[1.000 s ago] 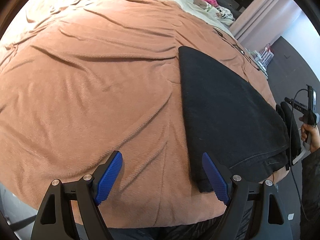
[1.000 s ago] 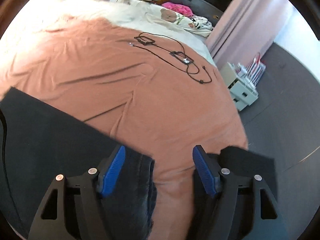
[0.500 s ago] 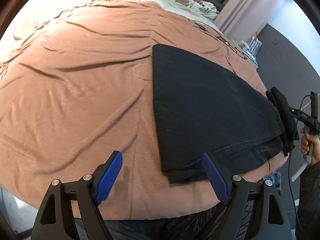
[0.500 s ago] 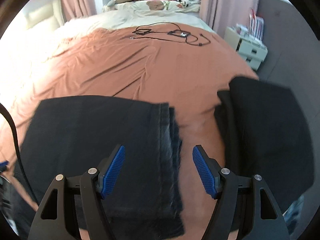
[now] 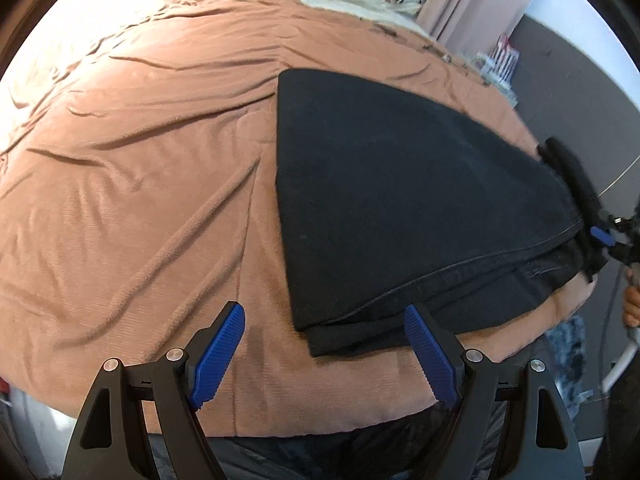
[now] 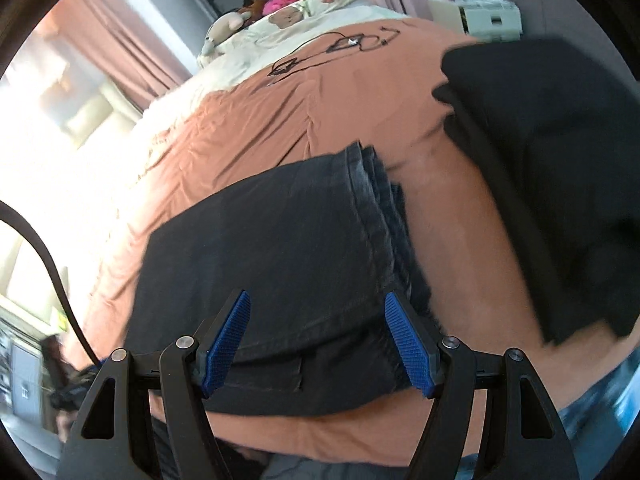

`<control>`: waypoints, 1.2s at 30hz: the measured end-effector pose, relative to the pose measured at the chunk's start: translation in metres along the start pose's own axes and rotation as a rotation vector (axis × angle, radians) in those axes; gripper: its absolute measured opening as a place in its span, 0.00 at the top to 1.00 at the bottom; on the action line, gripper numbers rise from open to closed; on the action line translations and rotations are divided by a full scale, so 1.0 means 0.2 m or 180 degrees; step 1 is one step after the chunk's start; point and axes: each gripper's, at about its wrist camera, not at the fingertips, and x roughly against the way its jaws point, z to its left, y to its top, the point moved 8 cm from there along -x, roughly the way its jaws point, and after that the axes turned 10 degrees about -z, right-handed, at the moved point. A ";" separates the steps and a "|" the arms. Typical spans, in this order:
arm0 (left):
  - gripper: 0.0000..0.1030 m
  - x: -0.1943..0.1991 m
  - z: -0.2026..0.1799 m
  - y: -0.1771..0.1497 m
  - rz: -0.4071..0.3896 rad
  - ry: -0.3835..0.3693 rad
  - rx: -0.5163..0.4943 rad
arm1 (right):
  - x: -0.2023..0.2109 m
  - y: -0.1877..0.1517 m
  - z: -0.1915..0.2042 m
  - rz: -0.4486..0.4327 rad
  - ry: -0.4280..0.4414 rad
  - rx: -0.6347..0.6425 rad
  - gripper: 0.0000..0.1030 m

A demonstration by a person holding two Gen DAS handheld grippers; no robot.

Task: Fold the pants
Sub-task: 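Open the right tool and smooth the folded pants stack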

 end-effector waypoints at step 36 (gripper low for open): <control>0.22 -0.10 0.01 -0.02 -0.0159 0.0286 -0.0150 | -0.06 -0.06 -0.46 -0.0498 0.0603 -0.1248 0.65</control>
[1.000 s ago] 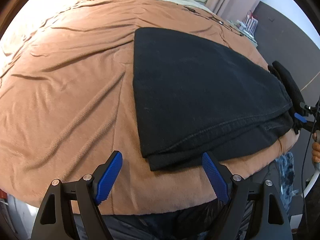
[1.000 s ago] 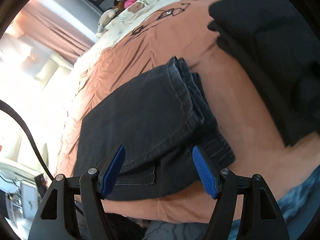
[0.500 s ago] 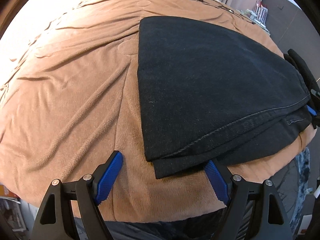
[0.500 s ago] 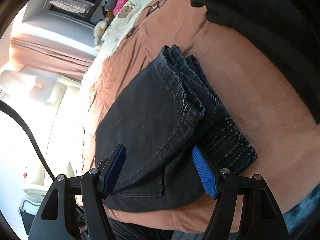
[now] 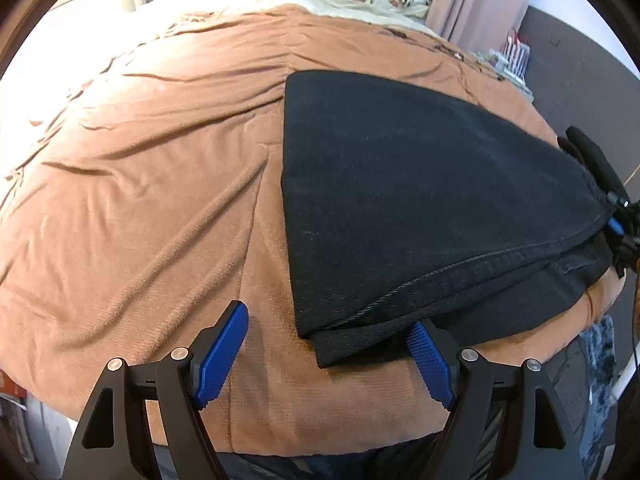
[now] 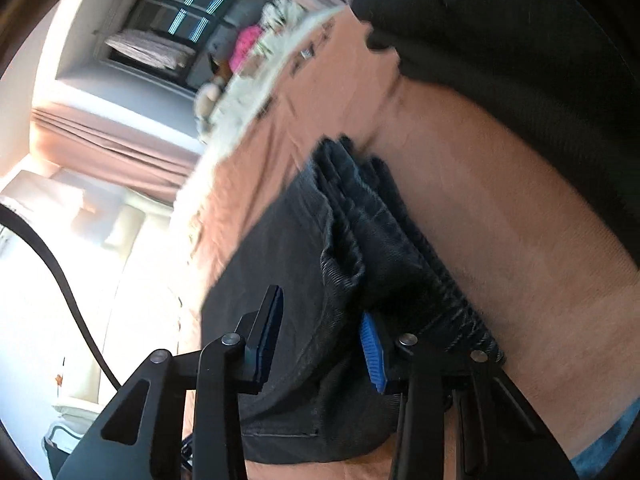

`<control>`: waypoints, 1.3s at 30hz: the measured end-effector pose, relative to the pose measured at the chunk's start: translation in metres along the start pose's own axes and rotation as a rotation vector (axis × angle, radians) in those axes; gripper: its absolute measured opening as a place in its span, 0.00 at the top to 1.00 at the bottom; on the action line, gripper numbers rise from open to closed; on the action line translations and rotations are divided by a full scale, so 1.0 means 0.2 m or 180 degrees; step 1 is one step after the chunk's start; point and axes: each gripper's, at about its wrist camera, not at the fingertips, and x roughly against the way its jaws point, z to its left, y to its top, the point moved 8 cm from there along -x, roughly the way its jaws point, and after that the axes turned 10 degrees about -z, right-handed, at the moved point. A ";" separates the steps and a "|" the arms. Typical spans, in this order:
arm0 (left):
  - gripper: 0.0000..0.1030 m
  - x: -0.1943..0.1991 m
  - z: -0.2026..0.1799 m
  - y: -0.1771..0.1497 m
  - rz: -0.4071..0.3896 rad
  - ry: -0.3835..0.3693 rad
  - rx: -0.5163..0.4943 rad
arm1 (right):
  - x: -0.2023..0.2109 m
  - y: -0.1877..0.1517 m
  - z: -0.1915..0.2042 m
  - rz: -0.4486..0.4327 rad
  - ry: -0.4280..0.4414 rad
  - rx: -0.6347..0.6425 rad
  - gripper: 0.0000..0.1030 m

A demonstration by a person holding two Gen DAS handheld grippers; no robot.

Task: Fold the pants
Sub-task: 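Open the right tool and smooth the folded pants stack, then close the right tool on the folded pants edge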

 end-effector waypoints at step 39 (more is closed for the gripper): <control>0.50 0.05 0.15 0.03 -0.0242 0.0159 0.0284 | 0.11 -0.22 0.17 -0.0161 -0.0549 0.0525 0.98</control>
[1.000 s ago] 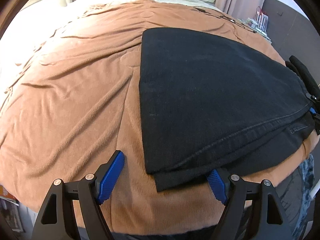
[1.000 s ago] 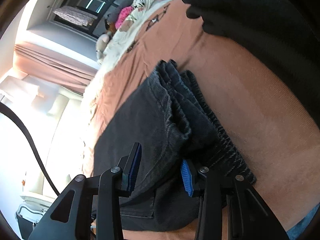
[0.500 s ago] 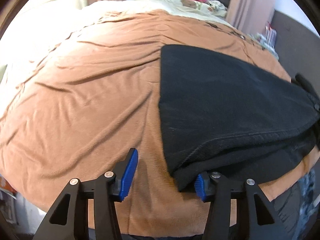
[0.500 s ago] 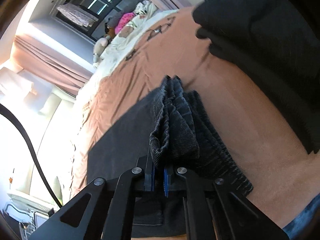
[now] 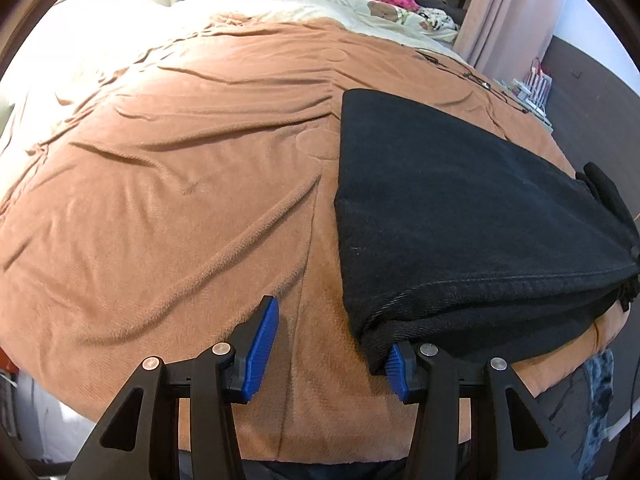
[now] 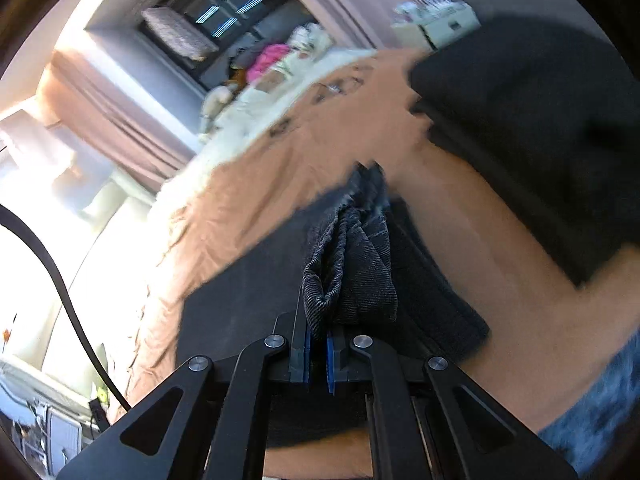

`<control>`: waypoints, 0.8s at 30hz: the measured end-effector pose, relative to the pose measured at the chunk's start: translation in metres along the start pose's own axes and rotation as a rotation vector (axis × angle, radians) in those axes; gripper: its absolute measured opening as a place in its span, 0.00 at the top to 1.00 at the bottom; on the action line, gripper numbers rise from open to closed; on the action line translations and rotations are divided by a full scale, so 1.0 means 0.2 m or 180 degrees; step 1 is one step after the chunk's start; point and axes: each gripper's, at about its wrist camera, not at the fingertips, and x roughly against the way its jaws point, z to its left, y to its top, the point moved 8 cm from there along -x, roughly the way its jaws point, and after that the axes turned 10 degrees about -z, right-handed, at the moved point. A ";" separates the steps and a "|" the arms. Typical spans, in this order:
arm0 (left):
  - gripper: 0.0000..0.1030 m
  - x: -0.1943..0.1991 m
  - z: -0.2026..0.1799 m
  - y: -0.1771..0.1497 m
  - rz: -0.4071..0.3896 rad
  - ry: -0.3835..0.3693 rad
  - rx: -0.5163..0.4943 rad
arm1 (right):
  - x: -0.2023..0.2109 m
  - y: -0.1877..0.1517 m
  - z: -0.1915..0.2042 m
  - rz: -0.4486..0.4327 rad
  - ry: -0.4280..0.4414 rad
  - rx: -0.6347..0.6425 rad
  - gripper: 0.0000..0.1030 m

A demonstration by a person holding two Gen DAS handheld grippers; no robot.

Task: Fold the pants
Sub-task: 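Close the right tool on the folded pants edge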

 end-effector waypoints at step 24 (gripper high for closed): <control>0.47 0.16 0.06 -0.09 0.0090 -0.0005 -0.0243 | 0.10 -0.11 -0.14 0.0182 -0.0315 0.0171 0.86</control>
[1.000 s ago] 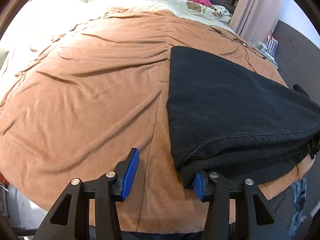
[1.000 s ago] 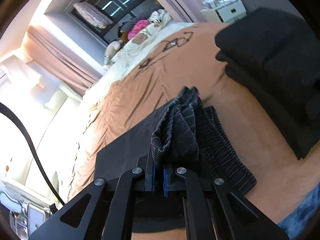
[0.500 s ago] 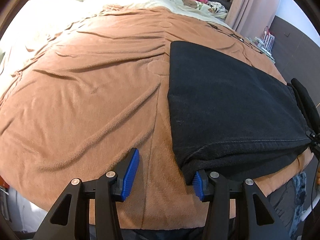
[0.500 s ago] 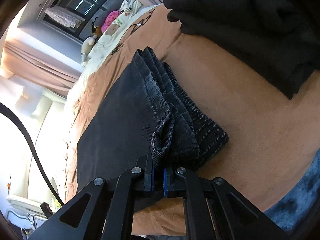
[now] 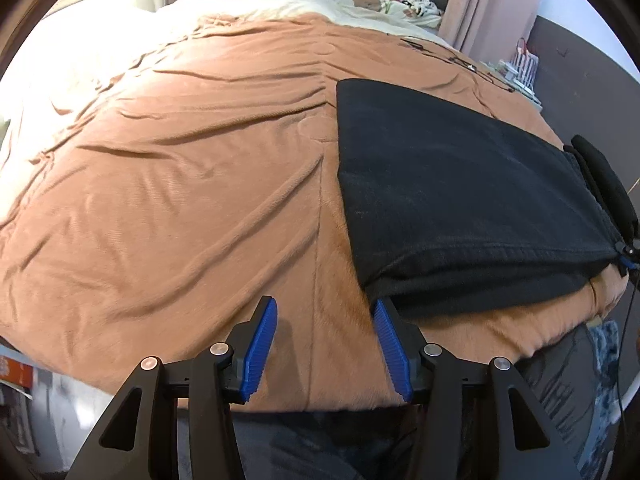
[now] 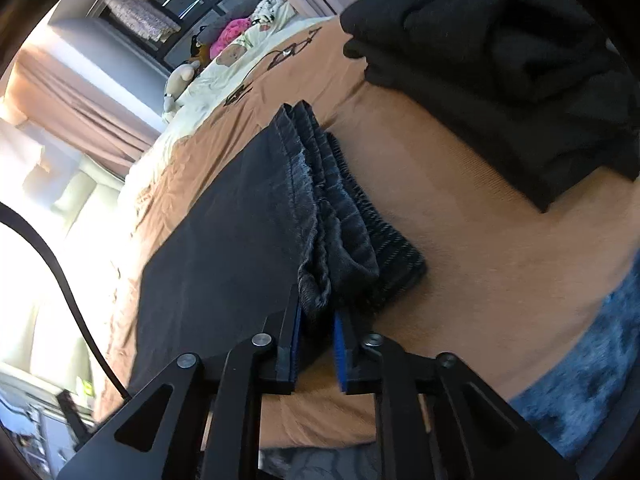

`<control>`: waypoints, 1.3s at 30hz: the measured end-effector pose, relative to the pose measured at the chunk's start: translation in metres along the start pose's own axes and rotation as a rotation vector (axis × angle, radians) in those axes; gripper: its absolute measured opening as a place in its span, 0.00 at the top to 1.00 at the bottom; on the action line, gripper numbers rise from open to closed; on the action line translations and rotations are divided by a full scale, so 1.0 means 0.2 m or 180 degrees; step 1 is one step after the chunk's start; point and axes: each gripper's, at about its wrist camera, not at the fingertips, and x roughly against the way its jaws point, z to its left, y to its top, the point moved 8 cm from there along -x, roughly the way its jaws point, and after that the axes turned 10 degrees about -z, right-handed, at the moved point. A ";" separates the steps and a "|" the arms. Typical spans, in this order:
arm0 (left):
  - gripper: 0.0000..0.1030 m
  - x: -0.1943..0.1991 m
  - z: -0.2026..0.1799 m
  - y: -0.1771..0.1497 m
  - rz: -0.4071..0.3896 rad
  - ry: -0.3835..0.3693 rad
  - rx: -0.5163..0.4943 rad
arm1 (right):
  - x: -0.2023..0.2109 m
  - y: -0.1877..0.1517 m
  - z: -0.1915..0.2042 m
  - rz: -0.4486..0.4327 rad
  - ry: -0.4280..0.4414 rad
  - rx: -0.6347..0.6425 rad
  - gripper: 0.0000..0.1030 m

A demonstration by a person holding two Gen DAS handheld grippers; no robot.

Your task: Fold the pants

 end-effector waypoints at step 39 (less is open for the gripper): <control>0.71 -0.24 -0.33 0.16 0.0104 -0.0449 0.0102 | -0.28 -0.02 0.30 0.0108 -0.0340 0.1170 0.84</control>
